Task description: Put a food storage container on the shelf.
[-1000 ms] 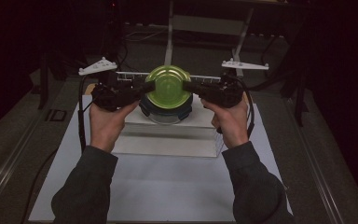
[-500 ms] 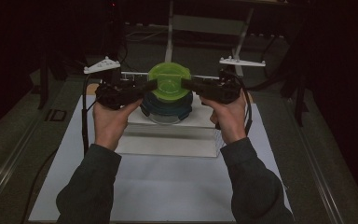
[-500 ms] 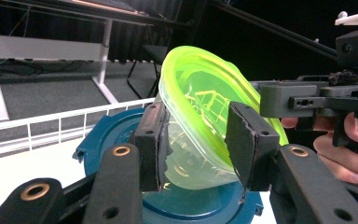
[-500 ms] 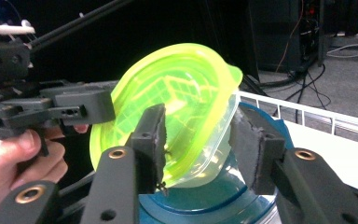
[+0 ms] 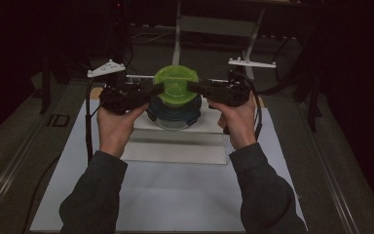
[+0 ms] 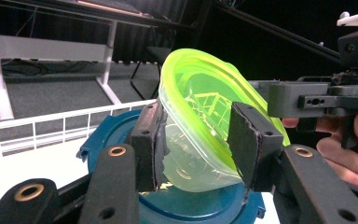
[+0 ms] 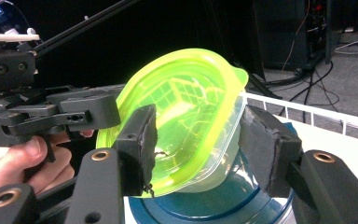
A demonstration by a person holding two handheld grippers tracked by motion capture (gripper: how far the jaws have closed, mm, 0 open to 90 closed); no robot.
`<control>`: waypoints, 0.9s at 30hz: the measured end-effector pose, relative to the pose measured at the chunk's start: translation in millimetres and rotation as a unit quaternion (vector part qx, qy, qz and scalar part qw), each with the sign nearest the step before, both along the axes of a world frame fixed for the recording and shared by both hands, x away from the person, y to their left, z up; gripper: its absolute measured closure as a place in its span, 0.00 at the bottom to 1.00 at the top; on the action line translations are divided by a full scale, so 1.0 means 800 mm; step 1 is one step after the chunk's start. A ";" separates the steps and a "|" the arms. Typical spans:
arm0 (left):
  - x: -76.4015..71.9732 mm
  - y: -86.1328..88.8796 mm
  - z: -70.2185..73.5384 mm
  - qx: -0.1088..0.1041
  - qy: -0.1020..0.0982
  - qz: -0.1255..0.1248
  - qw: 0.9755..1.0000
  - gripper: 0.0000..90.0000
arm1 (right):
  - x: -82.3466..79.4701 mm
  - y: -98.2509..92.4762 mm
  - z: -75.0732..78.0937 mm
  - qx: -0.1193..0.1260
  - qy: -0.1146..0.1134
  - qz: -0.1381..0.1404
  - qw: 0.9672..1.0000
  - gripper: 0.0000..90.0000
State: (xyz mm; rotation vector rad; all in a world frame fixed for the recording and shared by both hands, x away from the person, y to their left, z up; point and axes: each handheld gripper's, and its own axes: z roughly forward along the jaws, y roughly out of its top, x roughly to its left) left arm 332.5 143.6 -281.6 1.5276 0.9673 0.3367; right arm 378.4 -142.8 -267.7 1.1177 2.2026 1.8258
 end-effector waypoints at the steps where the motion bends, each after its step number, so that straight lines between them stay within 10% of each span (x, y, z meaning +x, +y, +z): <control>1: 0.000 0.000 0.000 -0.002 0.000 0.000 1.000 0.63 | 0.000 -0.001 0.001 -0.002 -0.003 -0.002 1.000 0.50; 11: 0.005 0.009 -0.002 -0.001 0.009 0.027 1.000 0.55 | -0.004 0.000 0.006 -0.009 -0.010 -0.002 1.000 0.49; 18: 0.015 0.007 -0.007 -0.031 0.030 -0.017 0.999 0.56 | -0.005 0.005 0.005 -0.012 -0.011 0.000 1.000 0.48; 27: 0.013 0.017 -0.006 -0.044 0.022 0.003 0.999 0.39 | -0.005 0.003 0.006 -0.020 -0.014 -0.008 1.000 0.47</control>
